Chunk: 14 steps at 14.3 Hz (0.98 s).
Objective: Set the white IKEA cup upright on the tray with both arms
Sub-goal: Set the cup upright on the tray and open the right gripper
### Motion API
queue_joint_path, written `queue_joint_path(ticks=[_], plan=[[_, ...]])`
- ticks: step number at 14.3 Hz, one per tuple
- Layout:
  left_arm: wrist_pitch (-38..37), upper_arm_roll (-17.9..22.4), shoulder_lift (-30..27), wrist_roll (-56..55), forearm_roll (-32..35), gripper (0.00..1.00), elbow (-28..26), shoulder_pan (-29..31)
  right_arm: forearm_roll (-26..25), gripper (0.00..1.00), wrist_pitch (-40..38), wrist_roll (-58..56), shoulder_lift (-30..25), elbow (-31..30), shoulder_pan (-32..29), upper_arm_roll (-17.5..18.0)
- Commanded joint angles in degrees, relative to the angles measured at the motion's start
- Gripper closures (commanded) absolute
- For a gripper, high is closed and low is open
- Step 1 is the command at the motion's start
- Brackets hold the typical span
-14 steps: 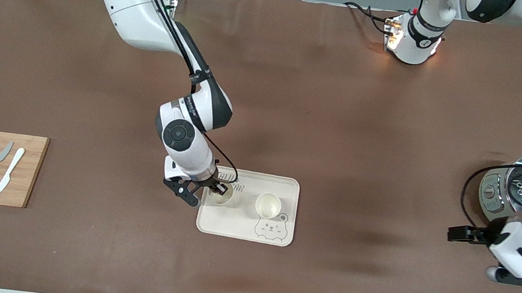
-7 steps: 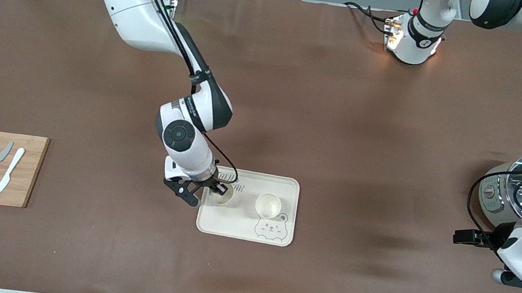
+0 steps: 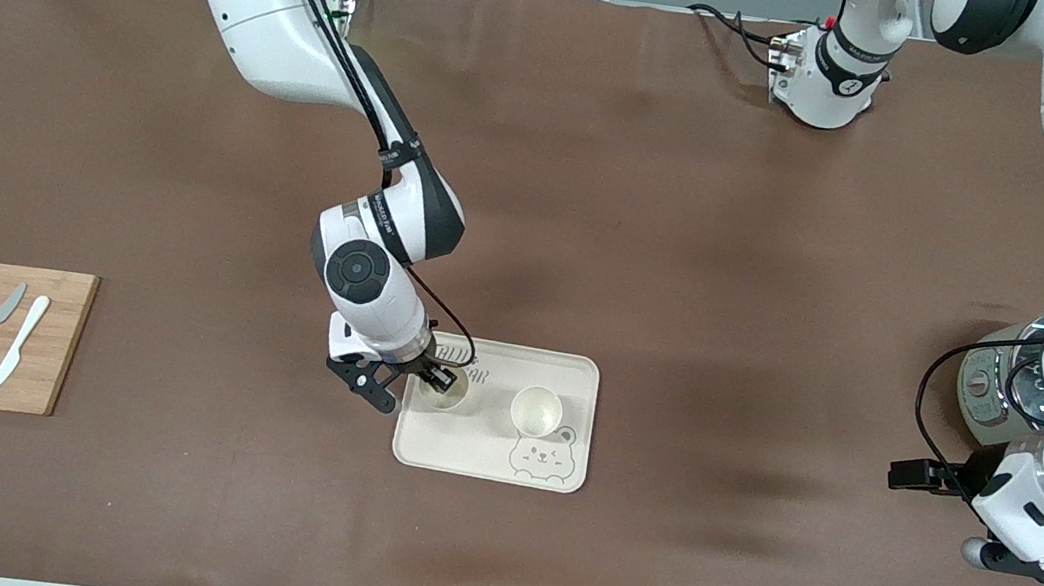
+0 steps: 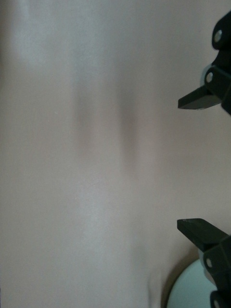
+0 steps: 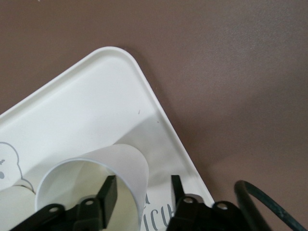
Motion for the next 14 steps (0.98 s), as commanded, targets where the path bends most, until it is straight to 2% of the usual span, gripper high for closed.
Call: queue_joint_path(ticks=[1, 5, 9, 11, 14], plan=[[-3.8, 0.3, -4.1, -0.3, -0.3, 0.00, -1.7, -0.8, -1.1, 0.02, -0.1, 1.5, 0.7, 1.4, 0.3, -0.4], [-7.1, 0.3, -9.9, -1.2, 0.1, 0.00, -4.9, -0.8, -2.6, 0.00, -0.2, 1.1, 0.5, 1.6, 0.3, -0.6], [-8.7, 0.3, -18.1, -1.2, 0.2, 0.00, -10.7, -0.7, -3.9, 0.00, -1.3, 0.5, -1.3, 1.5, -0.2, -0.6], [-10.1, 0.3, -21.6, -1.3, 1.4, 0.00, -12.8, -0.8, -4.2, 0.00, -5.5, -2.0, -3.4, 1.5, -0.4, -0.6], [-10.2, 0.2, -27.8, -1.8, 2.2, 0.00, -19.2, -1.5, -4.2, 0.00, -11.6, -6.6, -7.4, 1.4, -2.0, -0.9]])
